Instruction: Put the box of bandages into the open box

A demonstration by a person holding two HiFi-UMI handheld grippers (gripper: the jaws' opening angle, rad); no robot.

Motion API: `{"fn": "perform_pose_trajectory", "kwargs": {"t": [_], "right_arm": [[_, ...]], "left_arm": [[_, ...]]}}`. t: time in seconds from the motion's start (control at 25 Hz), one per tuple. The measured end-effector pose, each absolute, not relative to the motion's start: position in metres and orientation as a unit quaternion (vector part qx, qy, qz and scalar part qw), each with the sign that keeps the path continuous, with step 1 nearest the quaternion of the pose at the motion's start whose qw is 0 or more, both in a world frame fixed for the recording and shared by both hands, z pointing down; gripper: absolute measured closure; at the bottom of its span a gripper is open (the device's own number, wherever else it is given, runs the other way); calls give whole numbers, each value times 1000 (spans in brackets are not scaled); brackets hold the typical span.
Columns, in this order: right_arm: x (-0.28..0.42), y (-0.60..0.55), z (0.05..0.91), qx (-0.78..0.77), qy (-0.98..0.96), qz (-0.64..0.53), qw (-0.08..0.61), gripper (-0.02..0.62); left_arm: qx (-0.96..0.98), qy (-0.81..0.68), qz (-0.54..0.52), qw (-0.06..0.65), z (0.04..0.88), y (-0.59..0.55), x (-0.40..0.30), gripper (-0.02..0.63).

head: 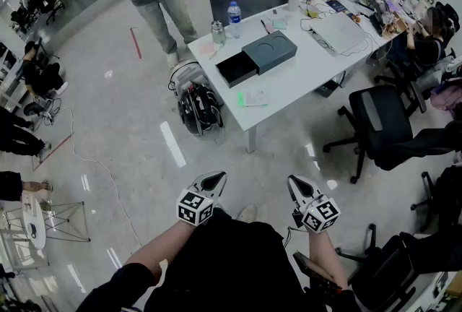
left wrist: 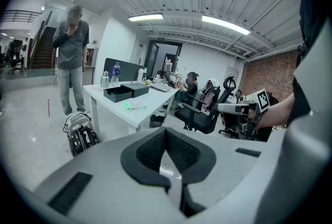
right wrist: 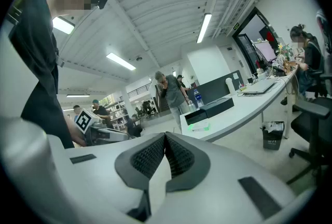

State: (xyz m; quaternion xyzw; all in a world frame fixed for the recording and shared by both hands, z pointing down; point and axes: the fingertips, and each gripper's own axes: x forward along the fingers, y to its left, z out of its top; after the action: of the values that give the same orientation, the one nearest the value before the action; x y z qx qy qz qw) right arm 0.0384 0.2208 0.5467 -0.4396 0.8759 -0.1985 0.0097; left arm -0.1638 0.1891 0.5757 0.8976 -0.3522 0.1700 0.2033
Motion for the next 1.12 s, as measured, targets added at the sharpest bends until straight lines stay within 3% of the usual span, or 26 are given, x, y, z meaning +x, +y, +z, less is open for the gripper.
{"fn": "perform_pose_trajectory", "kwargs": {"t": [0.52, 1.12], "right_arm": [[24, 235, 541, -445, 876, -187, 10, 569], [46, 241, 552, -472, 860, -196, 7, 569]], "left_arm": [[898, -362, 160, 191, 567, 199, -187, 598], [912, -335, 166, 172, 566, 193, -160, 598]]}}
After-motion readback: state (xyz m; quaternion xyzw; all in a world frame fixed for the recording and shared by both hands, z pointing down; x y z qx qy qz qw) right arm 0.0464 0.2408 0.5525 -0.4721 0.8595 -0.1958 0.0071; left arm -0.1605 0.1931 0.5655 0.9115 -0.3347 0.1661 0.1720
